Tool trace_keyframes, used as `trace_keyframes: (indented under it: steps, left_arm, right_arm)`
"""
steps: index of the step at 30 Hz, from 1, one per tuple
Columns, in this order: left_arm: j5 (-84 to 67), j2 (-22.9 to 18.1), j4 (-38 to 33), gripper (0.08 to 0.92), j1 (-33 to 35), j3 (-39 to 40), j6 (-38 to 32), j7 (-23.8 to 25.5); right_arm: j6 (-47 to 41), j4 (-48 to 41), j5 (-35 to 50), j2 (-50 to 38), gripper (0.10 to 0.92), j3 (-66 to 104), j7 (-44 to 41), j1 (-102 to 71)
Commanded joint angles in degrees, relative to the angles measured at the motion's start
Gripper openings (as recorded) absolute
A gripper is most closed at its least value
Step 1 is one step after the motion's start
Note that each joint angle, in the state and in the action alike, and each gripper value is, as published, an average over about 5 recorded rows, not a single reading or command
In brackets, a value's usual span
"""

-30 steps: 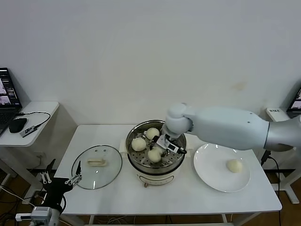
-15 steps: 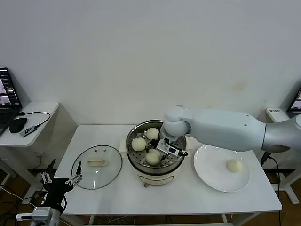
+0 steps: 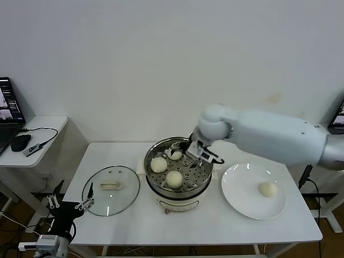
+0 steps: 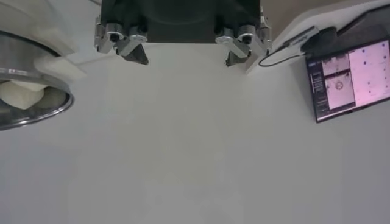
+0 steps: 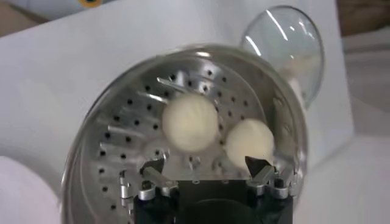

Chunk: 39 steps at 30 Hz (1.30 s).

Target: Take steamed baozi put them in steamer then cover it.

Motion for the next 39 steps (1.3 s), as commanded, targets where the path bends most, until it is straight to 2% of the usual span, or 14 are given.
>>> trace_keyframes:
  steps: [1,8,12,18,26,33,39]
  left_arm:
    - [0.0,0.8,-0.2,0.823,0.0,0.0,0.0,0.1]
    - [0.0,1.6,-0.8,0.823,0.0,0.7,0.1,0.2]
    - [0.1,1.8,-1.0,0.823,0.2,1.1,0.1,0.2]
    - [0.6,1.7,-1.2,0.823,0.7,1.5,0.1,0.2]
    - [0.9,1.7,-0.9,0.823,1.3,1.2,0.1,0.2]
    - [1.0,1.7,-0.8,0.823,1.4,0.9,0.1,0.2]
    - [0.9,1.8,-0.5,0.823,1.5,0.4,0.2,0.2]
  right_arm:
    - [-17.6,4.1,4.5,-15.0,0.823,2.9,-3.1,2.9]
    - [-21.7,6.4,6.3,-29.1,0.823,6.1,-3.4,-4.4]
    - [-20.1,6.0,2.5,-33.6,0.823,11.1,-3.2,-12.9]
    - [-18.0,3.8,-4.4,-37.1,0.823,30.9,-2.2,-35.6]
    - [-15.5,-4.6,-10.1,-33.7,0.823,42.7,-2.0,-49.9]
    - [-11.9,-14.9,-12.2,-27.3,0.823,43.3,-2.8,-49.5]
    - [-10.4,-19.7,-13.0,-22.1,0.823,42.7,-3.7,-48.2]
